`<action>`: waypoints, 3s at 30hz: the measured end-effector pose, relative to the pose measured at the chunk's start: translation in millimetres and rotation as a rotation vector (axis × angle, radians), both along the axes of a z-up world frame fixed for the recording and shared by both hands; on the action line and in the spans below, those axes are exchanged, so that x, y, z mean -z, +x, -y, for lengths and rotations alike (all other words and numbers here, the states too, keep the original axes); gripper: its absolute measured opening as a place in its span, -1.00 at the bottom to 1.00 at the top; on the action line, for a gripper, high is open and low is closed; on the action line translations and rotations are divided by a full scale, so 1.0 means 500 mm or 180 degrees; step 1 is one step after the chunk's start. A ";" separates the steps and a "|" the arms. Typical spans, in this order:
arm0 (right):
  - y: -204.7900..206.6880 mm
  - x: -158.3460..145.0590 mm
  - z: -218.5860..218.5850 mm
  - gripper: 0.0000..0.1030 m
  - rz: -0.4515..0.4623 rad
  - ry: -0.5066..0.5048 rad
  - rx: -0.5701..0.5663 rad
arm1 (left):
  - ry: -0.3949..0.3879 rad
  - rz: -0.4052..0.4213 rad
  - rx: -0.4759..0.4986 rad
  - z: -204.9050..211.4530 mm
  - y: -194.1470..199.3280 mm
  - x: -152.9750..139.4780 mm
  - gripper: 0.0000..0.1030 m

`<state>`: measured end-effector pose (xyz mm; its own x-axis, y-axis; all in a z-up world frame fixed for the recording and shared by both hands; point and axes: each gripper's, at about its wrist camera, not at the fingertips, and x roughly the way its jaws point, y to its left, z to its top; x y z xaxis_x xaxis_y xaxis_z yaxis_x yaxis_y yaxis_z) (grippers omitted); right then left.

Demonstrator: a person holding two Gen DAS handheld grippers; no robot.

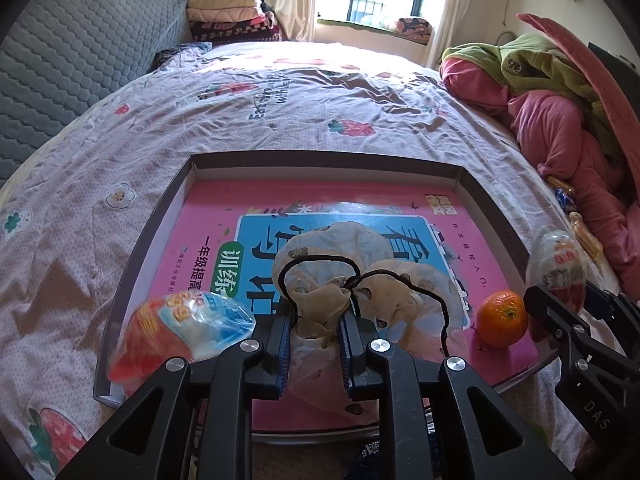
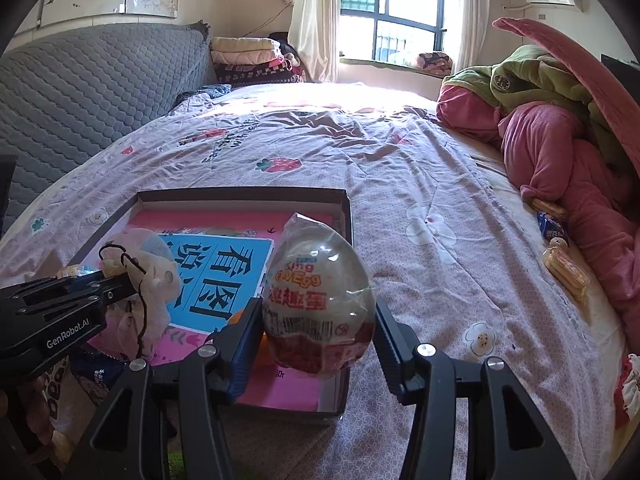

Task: Organize objects
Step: 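Open right tool to set egg in tray while left tool releases cloth bag, then withdraw both open tools from the tray, then move left tool toward blue snack packet while right tool approaches green fuzzy ring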

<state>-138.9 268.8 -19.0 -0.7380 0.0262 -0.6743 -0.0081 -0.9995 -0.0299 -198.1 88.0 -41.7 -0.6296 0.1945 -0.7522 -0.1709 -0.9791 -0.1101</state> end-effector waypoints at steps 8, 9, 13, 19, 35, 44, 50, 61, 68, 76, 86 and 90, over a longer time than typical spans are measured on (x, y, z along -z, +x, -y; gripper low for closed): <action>-0.002 0.007 0.000 0.03 0.0040 -0.0054 0.0010 | -0.0006 0.0042 0.0001 0.005 -0.003 0.005 -0.55; -0.001 0.007 0.000 0.03 0.0041 -0.0063 0.0012 | -0.0005 0.0046 0.0005 0.006 -0.002 0.006 -0.55; 0.000 0.008 0.000 0.03 0.0038 -0.0064 0.0023 | 0.0012 0.0070 0.0021 0.004 -0.001 0.007 -0.54; -0.003 0.008 -0.001 0.03 0.0032 -0.0102 0.0055 | -0.0004 0.0088 0.0047 -0.003 0.001 0.009 -0.49; -0.021 0.005 0.016 0.04 0.0007 0.0021 0.0196 | -0.0027 0.0105 0.0051 -0.003 0.005 0.009 -0.09; -0.022 0.006 0.015 0.18 0.0016 0.0028 0.0226 | -0.0041 0.0053 0.0073 -0.007 0.011 0.001 0.04; -0.018 0.003 0.016 0.19 0.0026 0.0040 0.0209 | 0.0008 -0.0044 0.0072 -0.005 0.017 -0.016 0.22; -0.004 -0.015 0.013 0.24 -0.0044 -0.0012 0.0202 | 0.0039 -0.0123 0.0072 -0.002 0.024 -0.035 0.37; 0.005 -0.031 0.017 0.30 -0.0121 -0.0035 0.0167 | 0.0079 -0.0221 0.0093 0.001 0.040 -0.057 0.44; 0.015 -0.047 0.019 0.32 -0.0195 -0.0068 0.0140 | 0.0169 -0.0335 0.0051 0.021 0.054 -0.086 0.46; 0.032 -0.070 0.020 0.38 -0.0324 -0.0127 0.0117 | 0.0342 -0.0543 -0.0105 0.075 0.081 -0.136 0.48; 0.041 -0.078 0.024 0.39 -0.0364 -0.0127 0.0090 | 0.0316 -0.0598 -0.0133 0.091 0.097 -0.147 0.48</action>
<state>-118.2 256.9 19.8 -0.8095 0.0230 -0.5866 -0.0374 -0.9992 0.0125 -149.5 42.4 31.9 -0.7660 0.2325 -0.5993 -0.1570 -0.9717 -0.1764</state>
